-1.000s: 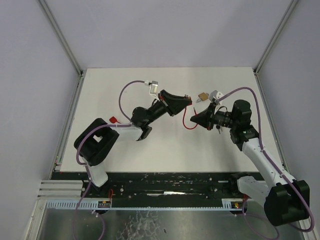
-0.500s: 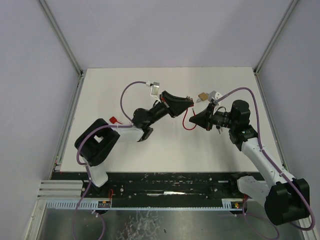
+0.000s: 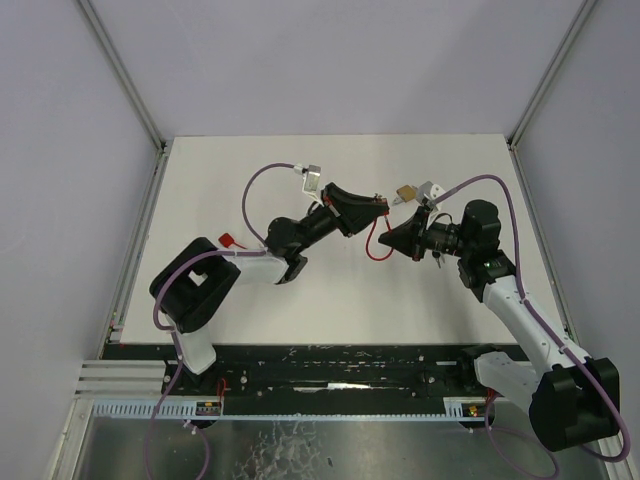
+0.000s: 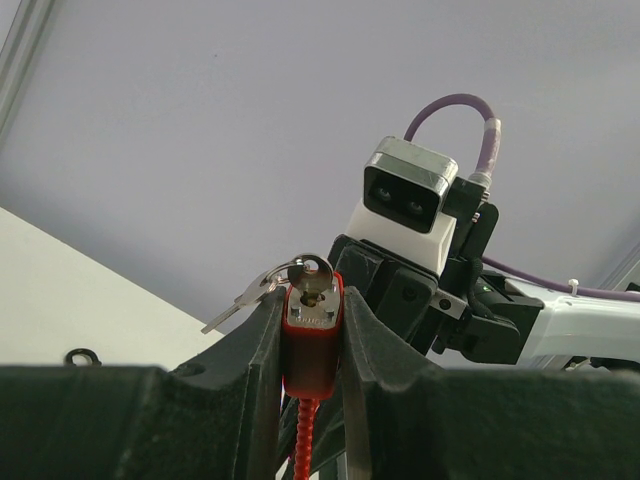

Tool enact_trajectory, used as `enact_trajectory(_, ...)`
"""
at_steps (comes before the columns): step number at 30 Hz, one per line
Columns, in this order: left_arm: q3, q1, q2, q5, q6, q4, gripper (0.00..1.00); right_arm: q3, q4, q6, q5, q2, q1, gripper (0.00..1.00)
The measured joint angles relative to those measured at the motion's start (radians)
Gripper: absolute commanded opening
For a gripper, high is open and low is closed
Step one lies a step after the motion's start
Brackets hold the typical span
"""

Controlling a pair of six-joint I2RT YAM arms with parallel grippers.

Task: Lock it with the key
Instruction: Lock the lock.

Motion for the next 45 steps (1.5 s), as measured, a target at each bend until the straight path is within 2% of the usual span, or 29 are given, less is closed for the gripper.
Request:
enact_trajectory(38,0.000,-0.037,0.008,-0.005,0.090,0.007,0.00,-0.002,0.015,0.072,-0.014,-0.017,-0.032,0.00)
enact_trajectory(45,0.000,-0.069,0.009,-0.045,0.142,-0.004,0.00,-0.013,0.039,0.108,-0.049,-0.021,-0.038,0.00)
